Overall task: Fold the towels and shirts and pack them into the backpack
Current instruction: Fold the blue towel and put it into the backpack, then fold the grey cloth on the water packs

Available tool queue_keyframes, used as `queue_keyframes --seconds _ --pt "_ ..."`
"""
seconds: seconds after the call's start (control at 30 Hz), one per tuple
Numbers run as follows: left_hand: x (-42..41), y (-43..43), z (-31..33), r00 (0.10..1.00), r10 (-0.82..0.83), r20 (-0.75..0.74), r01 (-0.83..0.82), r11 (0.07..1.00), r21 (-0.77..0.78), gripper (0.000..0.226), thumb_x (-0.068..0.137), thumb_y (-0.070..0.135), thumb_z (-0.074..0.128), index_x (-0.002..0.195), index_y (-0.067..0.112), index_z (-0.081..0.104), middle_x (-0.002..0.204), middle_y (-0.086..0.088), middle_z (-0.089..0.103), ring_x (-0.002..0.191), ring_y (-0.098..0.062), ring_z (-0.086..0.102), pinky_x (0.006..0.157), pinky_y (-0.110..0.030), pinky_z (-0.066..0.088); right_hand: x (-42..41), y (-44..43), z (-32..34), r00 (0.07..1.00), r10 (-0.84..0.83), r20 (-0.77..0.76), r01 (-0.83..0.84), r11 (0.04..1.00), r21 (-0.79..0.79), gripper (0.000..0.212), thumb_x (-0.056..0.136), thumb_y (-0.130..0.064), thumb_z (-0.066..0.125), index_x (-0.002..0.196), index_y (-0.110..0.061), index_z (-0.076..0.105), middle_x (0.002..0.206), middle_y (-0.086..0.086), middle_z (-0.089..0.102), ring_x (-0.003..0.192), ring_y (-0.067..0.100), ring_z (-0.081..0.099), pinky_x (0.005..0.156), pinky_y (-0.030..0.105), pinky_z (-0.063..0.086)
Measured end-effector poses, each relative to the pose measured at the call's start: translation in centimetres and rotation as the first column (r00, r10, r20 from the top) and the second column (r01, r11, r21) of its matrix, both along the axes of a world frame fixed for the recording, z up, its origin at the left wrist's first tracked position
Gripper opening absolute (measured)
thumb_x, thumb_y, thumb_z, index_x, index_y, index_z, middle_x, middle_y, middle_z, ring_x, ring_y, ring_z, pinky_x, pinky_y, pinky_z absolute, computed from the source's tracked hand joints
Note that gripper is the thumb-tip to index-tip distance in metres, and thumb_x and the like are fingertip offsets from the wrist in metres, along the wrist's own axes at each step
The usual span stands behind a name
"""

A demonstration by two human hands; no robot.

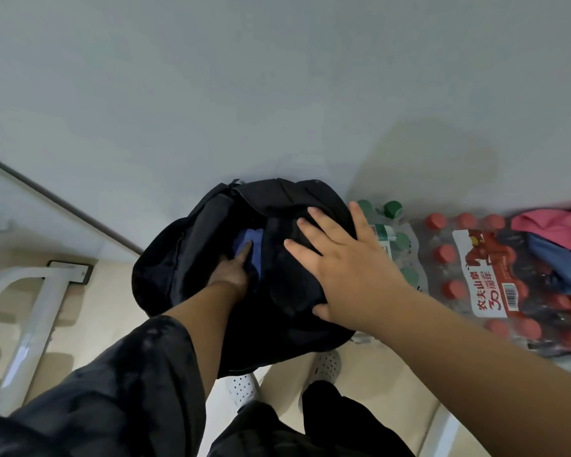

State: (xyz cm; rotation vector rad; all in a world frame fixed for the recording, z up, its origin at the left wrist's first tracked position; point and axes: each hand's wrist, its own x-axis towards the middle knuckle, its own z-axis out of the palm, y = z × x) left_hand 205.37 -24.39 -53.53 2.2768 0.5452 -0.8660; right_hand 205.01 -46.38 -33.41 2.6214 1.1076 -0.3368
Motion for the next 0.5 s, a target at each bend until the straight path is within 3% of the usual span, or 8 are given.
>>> queue_keyframes --seconds 0.13,0.27,0.37,0.5 --pt "-0.9 -1.1 3.7 0.993 -0.010 0.121 0.006 0.999 0.033 0.064 0.101 0.041 0.049 0.156 0.047 0.015 0.162 -0.018 0.015 0.141 -0.040 0.035 0.116 -0.041 0.033 -0.1 0.2 -0.1 1.000 -0.003 0.012 0.002 0.998 0.057 0.092 0.078 -0.066 0.063 0.155 -0.028 0.031 0.165 0.007 0.021 0.155 0.027 -0.004 0.117 0.067 -0.005" --pt "-4.6 -1.5 9.5 0.898 0.030 0.440 0.043 0.987 -0.153 0.050 0.100 0.029 0.056 0.148 0.027 0.044 0.138 -0.013 0.049 0.125 -0.028 0.052 0.104 -0.027 0.037 -1.1 0.1 0.1 1.000 -0.022 0.021 0.019 0.986 0.166 0.065 0.083 -0.062 0.059 0.139 -0.028 0.056 0.156 0.002 0.041 0.154 0.024 0.013 0.120 0.064 0.003" --pt "-7.6 -1.3 14.0 0.790 0.109 0.603 0.074 0.960 -0.270 0.038 0.099 0.026 0.059 0.136 0.028 0.055 0.126 0.005 0.057 0.106 -0.002 0.058 0.096 -0.022 0.045 -2.6 -0.8 0.1 0.996 -0.047 0.072 0.025 0.961 0.277 0.054 0.090 -0.058 0.053 0.133 -0.027 0.061 0.153 0.001 0.046 0.153 0.023 0.019 0.121 0.061 0.011" --pt "-9.7 -2.1 18.8 0.704 0.213 0.677 0.068 0.929 -0.363 0.035 0.095 0.029 0.063 0.129 0.036 0.057 0.124 0.018 0.057 0.101 -0.002 0.060 0.091 -0.027 0.051 -4.6 -3.4 -0.2 0.985 -0.116 0.128 0.056 0.916 0.397 0.053 0.096 -0.057 0.047 0.140 -0.028 0.055 0.160 -0.002 0.036 0.154 0.021 0.017 0.119 0.059 0.017"
